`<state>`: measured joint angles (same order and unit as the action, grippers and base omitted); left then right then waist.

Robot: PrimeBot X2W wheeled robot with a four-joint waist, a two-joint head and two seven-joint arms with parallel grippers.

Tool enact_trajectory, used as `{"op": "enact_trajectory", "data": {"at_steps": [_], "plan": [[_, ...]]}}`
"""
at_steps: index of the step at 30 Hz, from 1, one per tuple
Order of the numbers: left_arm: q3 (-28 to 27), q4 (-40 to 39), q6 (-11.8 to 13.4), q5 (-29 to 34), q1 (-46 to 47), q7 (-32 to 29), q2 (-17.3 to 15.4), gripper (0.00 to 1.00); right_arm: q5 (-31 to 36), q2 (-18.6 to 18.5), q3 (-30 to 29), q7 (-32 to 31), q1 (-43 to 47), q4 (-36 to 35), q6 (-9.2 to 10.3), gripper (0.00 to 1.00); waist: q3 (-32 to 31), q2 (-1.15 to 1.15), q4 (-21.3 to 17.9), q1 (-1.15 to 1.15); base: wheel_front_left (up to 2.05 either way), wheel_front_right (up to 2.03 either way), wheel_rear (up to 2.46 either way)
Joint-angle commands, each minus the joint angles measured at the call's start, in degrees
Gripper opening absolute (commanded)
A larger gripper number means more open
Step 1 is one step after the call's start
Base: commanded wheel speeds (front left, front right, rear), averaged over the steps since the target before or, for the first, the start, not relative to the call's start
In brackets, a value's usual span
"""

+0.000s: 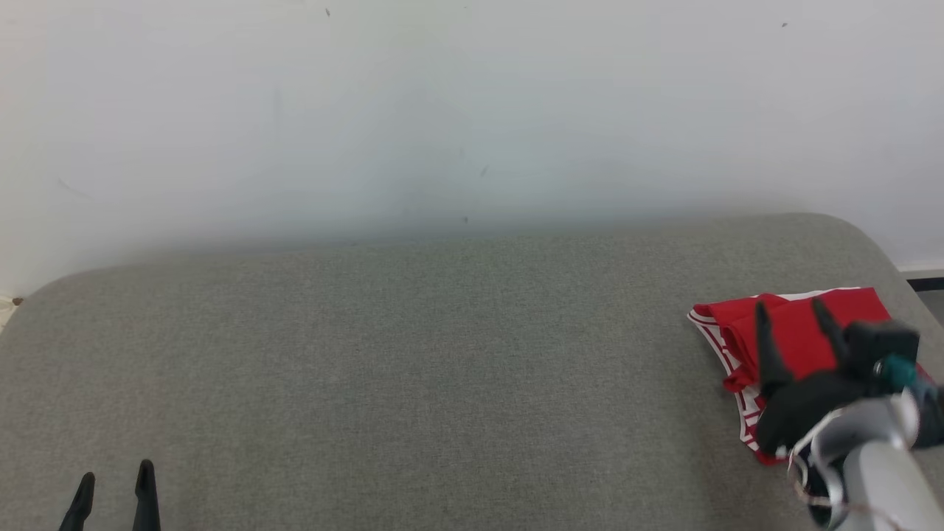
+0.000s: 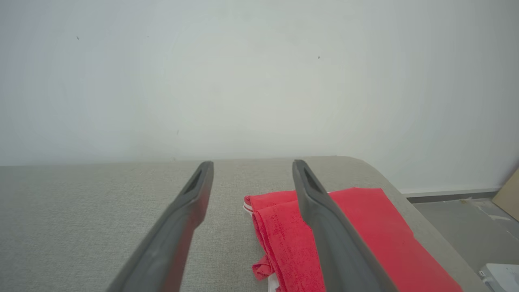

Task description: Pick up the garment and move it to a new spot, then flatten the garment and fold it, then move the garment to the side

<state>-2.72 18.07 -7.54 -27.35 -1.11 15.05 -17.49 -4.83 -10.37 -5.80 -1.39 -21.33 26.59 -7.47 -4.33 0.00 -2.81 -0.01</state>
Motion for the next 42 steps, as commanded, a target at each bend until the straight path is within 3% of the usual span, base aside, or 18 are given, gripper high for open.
{"op": "enact_trajectory", "data": {"at_steps": [1,8,18,42], "plan": [[-1.1,0.9,0.1,1.2,0.7,0.2,1.0,1.0,-1.2,1.3,1.7,2.3,4.4,-3.9,-0.01,1.0,-0.5,0.0,0.7,0.01,0.0,0.0,0.0],[-2.1,1.7,0.1,3.9,1.9,0.2,2.8,1.0,-1.6,5.5,4.0,6.0,16.5,-14.0,-0.01,1.0,-1.4,0.0,1.8,0.01,0.0,0.0,0.0],[3.5,-0.4,0.1,2.2,1.1,0.2,1.8,1.0,-1.3,7.4,7.1,5.2,25.4,-19.1,-0.01,1.0,-2.4,0.0,3.1,0.01,0.0,0.0,0.0],[5.2,0.1,0.1,1.0,1.2,0.2,1.2,1.0,-3.7,7.5,7.3,4.1,27.1,-20.0,-0.01,1.0,-2.1,0.0,2.5,0.01,0.0,0.0,0.0]]}}
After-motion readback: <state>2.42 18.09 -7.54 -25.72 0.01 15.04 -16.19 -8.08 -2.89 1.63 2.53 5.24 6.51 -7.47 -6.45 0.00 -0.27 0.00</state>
